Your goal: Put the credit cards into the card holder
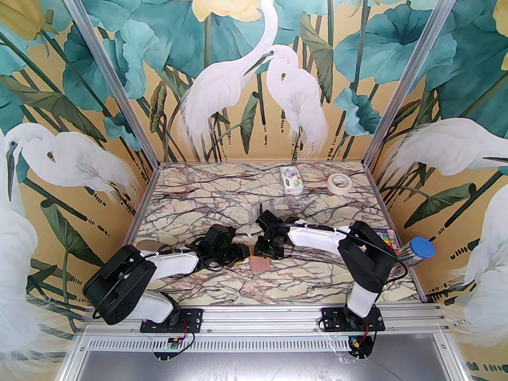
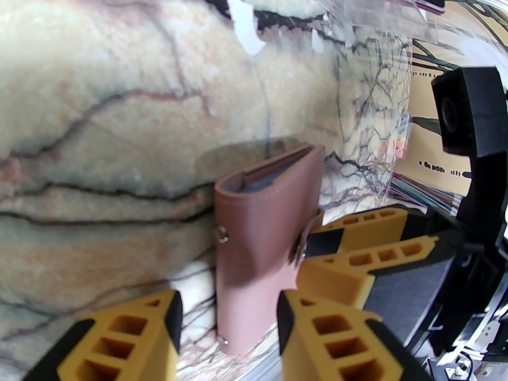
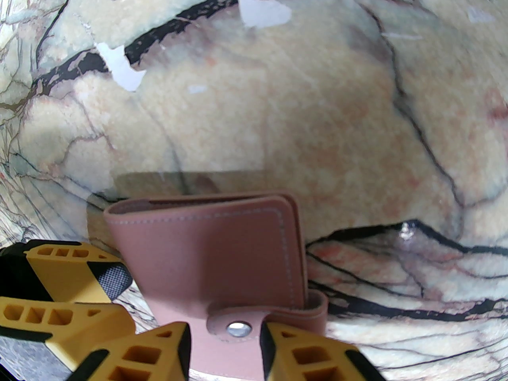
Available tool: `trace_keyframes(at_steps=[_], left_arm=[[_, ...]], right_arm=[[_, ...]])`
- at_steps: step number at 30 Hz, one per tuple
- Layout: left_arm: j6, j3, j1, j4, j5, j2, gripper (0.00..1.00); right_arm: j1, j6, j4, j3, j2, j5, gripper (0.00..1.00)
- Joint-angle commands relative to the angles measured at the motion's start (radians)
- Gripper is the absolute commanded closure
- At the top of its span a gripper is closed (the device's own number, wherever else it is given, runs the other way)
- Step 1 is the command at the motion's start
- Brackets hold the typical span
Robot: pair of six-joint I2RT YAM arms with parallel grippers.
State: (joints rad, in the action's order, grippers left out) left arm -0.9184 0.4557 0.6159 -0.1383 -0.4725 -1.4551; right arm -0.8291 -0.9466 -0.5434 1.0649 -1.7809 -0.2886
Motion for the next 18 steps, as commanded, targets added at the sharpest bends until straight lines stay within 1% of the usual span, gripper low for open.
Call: trace_keyframes(at_steps=[1, 6, 18], left_arm=[[-0.009, 0.008, 0.009, -0.005, 0.023, -0.017, 0.55], [-0.007, 0.016, 0.017, -0.001, 0.023, -0.019, 0.55], [-0.012, 0.009, 0.031, 0.001, 0.021, -0.01, 0.56]], right_arm=[[-0.005, 0.004, -0.035, -0.007, -0.007, 0.052, 0.63], [-0.005, 0.013, -0.054, 0.013, -0.017, 0.054, 0.63], [-0.01, 0.011, -0.087, 0.023, -0.006, 0.1, 0.63]])
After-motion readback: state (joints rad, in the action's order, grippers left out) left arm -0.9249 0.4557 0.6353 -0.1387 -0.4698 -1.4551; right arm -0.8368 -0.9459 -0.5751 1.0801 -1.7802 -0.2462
